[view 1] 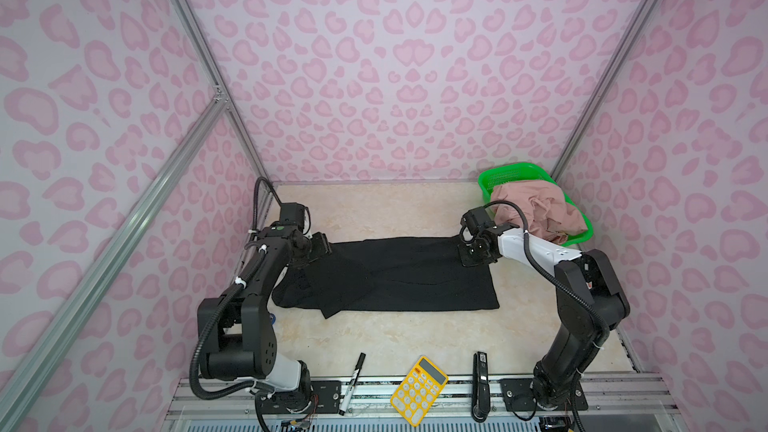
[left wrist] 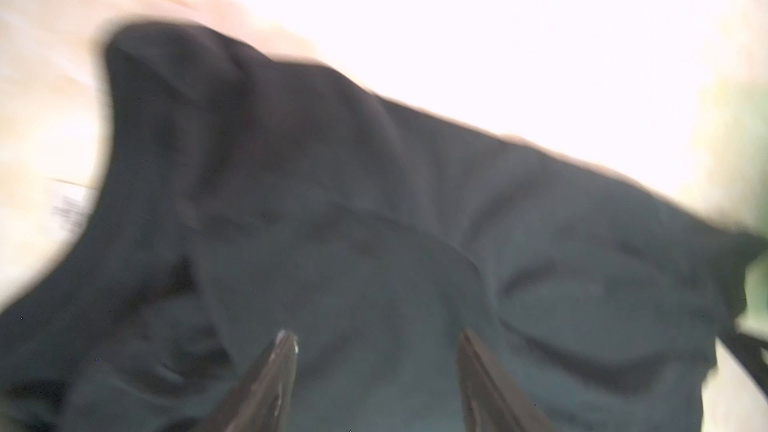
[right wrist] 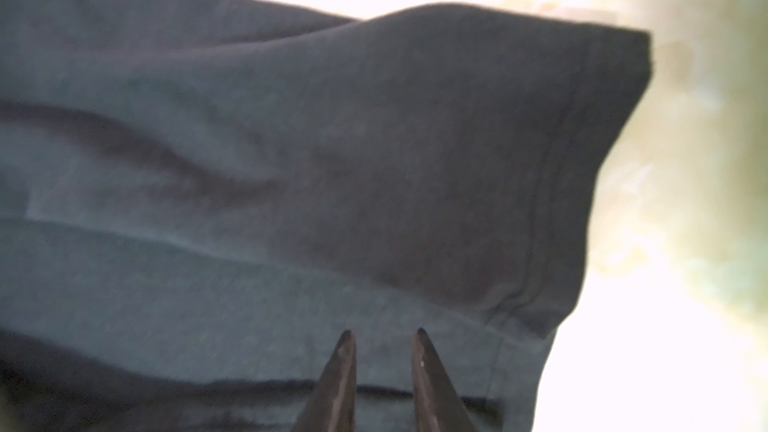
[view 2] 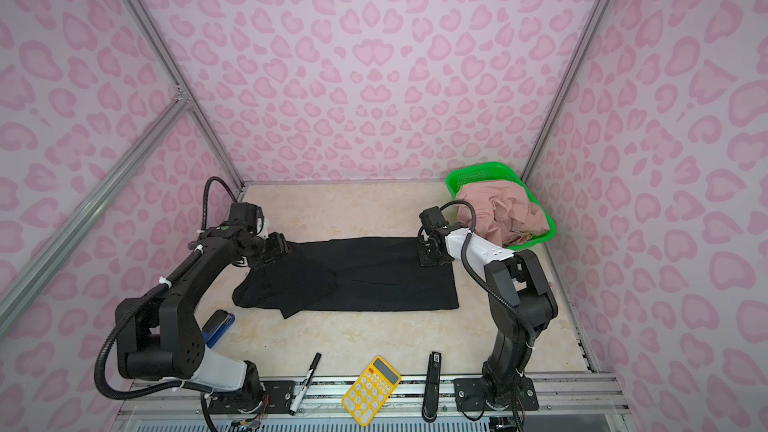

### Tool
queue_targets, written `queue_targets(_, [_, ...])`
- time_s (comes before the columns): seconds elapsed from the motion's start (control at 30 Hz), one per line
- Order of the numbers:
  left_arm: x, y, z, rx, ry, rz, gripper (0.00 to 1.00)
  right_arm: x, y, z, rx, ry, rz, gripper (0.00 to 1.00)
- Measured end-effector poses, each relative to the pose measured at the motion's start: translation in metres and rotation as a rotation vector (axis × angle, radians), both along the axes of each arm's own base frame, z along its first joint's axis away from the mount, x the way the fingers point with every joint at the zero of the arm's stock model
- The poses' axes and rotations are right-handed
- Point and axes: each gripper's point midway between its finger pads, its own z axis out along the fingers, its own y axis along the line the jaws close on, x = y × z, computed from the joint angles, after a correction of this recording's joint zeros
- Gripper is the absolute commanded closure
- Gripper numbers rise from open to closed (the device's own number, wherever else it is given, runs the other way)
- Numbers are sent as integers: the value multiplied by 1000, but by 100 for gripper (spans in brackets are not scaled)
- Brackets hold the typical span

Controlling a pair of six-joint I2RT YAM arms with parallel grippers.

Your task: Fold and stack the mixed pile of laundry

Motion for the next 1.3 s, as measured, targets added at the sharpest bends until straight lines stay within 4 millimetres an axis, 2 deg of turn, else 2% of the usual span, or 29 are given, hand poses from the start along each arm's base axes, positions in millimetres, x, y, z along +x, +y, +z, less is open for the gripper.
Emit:
queue_targets(0.2, [39, 38, -18, -3, 0, 58, 39, 4, -2, -7, -7, 8, -1, 75])
queue_targets(0.33, [51, 52, -31, 8, 15, 73, 40, 5, -5, -15, -5, 25, -10, 75])
queue_targets(0.43, [54, 58, -42, 10, 38, 75, 45, 7, -12, -17, -8, 32, -25, 75])
queue_targets(0.53, [56, 58, -51, -3, 51, 57, 56, 10, -16, -18, -2, 30, -35, 75])
queue_targets(0.67, [61, 56, -54, -35, 54, 45, 87, 9, -21, -23, 11, 44, -47, 75])
queue_targets(0.73, [68, 57, -46, -46, 27, 43, 96, 10, -22, -25, 14, 48, -52, 75])
queue_targets(0.9, [82, 76, -21, -103, -34, 109, 97, 12, -25, -30, 16, 55, -59, 76])
queue_targets(1.07, [99, 92, 4, -214, -108, 162, 97, 22, -25, -32, 29, 35, -68, 76])
queue_targets(1.17, [109, 95, -8, -276, -99, 177, 96, 27, -23, -32, 39, 23, -74, 76])
queue_targets(1.3, [111, 93, -38, -332, -42, 185, 81, 28, -22, -32, 41, 20, -78, 76])
